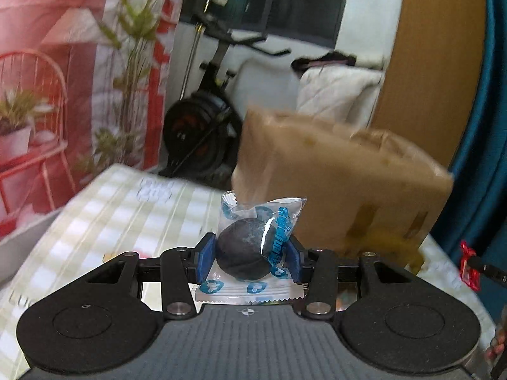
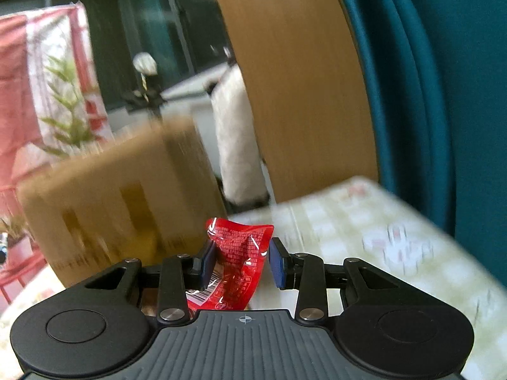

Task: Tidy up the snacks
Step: 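Carry both candies over the lined box and open both grippers to drop them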

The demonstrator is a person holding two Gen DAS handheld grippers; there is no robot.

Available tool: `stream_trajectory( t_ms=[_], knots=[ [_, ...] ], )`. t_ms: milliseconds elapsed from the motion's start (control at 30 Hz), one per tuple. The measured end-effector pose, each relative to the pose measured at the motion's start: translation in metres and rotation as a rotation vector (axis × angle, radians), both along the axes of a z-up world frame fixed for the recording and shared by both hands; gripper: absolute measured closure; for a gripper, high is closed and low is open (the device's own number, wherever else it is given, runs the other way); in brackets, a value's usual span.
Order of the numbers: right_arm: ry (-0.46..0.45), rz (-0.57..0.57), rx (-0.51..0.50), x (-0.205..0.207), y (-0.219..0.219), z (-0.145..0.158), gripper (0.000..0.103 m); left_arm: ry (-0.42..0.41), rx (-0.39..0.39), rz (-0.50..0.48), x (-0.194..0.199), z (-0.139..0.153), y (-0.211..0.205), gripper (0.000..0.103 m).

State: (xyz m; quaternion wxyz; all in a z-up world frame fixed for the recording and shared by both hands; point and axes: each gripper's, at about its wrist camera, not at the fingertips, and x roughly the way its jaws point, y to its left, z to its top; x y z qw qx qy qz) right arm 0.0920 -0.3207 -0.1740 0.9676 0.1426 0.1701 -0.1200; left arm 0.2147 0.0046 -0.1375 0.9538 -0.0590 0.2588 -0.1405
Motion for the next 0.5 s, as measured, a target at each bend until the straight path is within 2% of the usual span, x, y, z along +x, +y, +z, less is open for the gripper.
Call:
stream_trajectory(
  t_ms=[300, 400, 500],
  knots=[
    [-0.146, 0.117, -0.092, 0.053, 0.012, 0.089, 0.070, -0.151, 0.001, -0.088, 0.030, 0.058, -0.047, 0.054],
    [-0.167, 0.146, -0.094, 0.082, 0.017, 0.110, 0.070, -0.152, -0.004, -0.102, 0.053, 0.065, -0.065, 0.054],
    [-0.147, 0.176, -0.091, 0.112, 0.025, 0.121, 0.069, -0.115, -0.027, -0.108, 0.079, 0.067, -0.082, 0.054]
  ],
)
